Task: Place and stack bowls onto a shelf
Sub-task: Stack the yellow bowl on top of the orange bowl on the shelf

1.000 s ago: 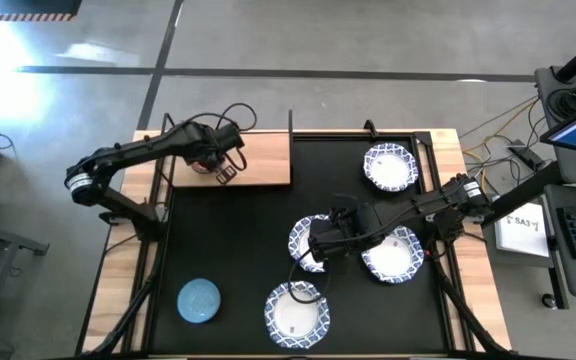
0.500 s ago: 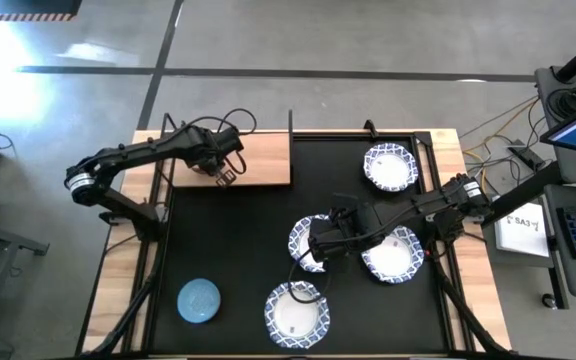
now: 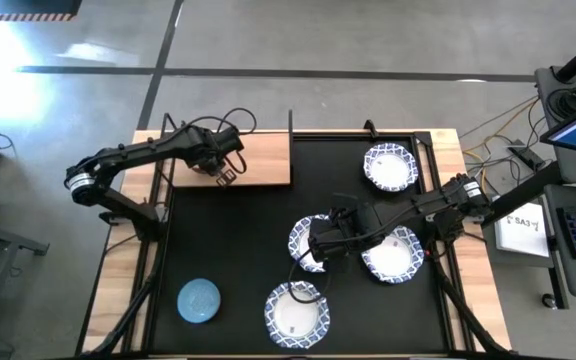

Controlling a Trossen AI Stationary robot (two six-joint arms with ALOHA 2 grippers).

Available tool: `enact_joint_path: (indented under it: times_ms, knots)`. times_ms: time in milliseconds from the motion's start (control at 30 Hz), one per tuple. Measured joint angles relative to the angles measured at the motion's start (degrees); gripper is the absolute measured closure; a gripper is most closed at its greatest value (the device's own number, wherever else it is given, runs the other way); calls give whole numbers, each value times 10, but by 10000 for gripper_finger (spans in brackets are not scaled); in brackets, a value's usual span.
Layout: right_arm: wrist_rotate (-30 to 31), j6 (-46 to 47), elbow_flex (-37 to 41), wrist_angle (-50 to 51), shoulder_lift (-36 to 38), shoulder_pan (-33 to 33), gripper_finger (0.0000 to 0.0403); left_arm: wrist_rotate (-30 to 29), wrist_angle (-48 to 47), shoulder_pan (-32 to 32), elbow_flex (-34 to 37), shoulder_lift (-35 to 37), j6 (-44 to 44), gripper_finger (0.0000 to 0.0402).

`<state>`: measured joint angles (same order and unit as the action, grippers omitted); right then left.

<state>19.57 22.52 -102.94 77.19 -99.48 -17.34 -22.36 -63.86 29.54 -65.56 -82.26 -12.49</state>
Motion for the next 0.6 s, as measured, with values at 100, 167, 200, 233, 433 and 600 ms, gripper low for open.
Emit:
enact_joint_path:
  times_ms: [100, 167, 200, 233, 433, 600]
  knots:
    - [0, 0, 0, 0, 0, 0, 147, -2, -1, 0, 0, 0, 0, 350]
    - [0, 0, 0, 0, 0, 0, 147, -2, -2, 0, 0, 1, 0, 338]
    - [0, 0, 0, 0, 0, 0, 147, -2, -2, 0, 0, 2, 0, 333]
    - [0, 0, 0, 0, 0, 0, 147, -2, -5, 0, 0, 3, 0, 327]
    - [0, 0, 0, 0, 0, 0, 147, 3, -25, 0, -8, 16, 0, 308]
    - [0, 3, 0, 0, 0, 0, 147, 6, -40, 0, -41, 31, -4, 306]
